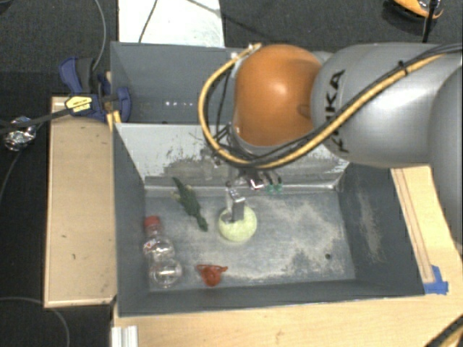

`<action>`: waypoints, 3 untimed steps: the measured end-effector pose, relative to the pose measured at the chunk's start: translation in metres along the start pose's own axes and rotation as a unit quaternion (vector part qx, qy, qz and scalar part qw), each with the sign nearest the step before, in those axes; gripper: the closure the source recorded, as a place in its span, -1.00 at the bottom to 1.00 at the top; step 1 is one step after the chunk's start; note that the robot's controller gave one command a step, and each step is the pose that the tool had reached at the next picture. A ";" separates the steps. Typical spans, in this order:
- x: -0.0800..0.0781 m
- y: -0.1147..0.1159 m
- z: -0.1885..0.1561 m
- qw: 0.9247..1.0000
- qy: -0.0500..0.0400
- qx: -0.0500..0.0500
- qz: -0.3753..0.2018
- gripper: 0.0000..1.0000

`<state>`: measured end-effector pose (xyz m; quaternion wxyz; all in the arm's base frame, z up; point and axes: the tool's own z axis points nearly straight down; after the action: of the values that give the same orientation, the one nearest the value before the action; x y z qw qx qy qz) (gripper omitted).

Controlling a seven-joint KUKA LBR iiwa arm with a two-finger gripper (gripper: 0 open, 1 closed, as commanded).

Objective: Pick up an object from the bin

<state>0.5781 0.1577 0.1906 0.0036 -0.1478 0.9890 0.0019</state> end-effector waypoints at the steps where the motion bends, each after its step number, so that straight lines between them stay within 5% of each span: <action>1: 0.019 -0.023 0.024 0.999 0.003 0.001 -0.039 -1.00; 2: 0.029 -0.038 0.038 0.996 -0.002 0.001 -0.085 -1.00; 3: 0.006 -0.053 0.080 0.991 -0.001 0.002 -0.134 -1.00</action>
Offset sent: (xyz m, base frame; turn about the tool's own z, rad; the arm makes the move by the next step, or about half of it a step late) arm -0.0213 -0.0557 -0.0523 -0.2005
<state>0.5880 0.1053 0.1105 0.0055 -0.2786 0.9604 0.0001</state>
